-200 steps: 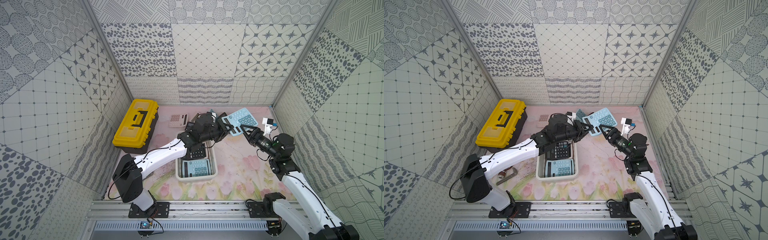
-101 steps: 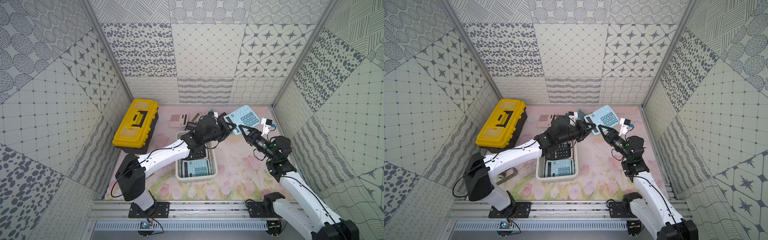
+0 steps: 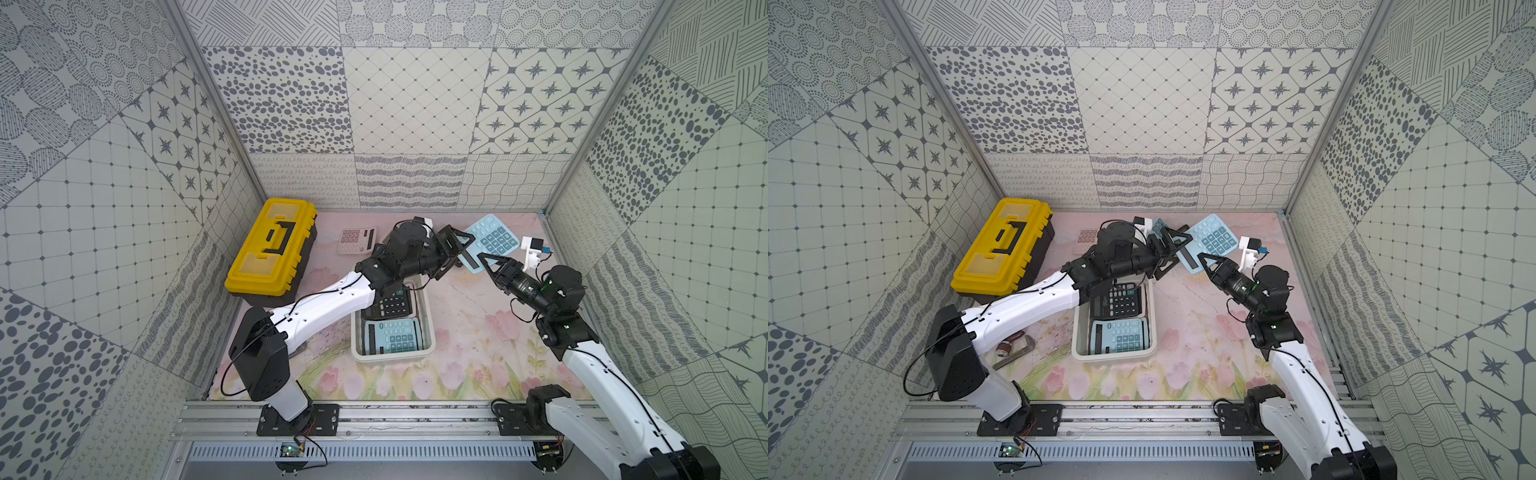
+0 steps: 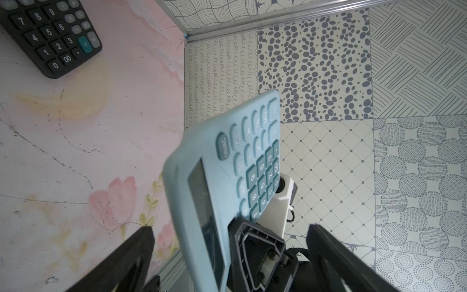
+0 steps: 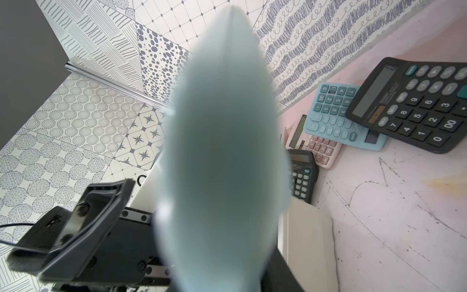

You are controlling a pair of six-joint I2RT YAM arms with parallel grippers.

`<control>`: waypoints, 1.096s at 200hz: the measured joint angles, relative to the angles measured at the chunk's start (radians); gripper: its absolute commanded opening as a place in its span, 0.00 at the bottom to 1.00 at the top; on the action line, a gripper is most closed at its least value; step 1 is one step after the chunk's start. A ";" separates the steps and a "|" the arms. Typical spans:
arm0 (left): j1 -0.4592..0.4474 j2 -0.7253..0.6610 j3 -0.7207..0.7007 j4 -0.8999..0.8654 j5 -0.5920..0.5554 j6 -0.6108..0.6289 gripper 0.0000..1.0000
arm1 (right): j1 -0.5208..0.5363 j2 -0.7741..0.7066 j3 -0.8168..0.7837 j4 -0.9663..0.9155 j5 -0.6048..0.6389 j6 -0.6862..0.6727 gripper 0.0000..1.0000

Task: Put the calculator in the storage box
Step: Pick up the calculator from the center of the board.

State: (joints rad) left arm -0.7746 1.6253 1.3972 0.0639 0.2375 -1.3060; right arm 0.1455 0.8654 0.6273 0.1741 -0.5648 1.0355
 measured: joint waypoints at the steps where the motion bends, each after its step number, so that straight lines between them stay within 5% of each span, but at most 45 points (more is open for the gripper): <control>1: 0.003 0.000 0.000 -0.003 0.003 0.002 1.00 | -0.002 0.001 0.002 -0.002 -0.003 -0.001 0.20; 35: 0.107 -0.005 0.032 -0.131 0.126 0.090 1.00 | -0.064 0.050 0.077 -0.106 -0.111 -0.064 0.19; 103: 0.301 0.124 0.354 -0.487 0.465 0.428 0.99 | -0.078 0.219 0.211 -0.324 -0.377 -0.192 0.18; 148: 0.363 0.275 0.470 -0.606 0.693 0.552 0.83 | -0.072 0.255 0.250 -0.366 -0.513 -0.214 0.18; 219: 0.372 0.387 0.491 -0.607 0.933 0.558 0.61 | -0.013 0.310 0.250 -0.360 -0.632 -0.213 0.19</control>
State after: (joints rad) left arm -0.4023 2.0121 1.8885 -0.5430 1.1709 -0.7475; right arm 0.1326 1.1751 0.8772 -0.1864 -1.1965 0.8223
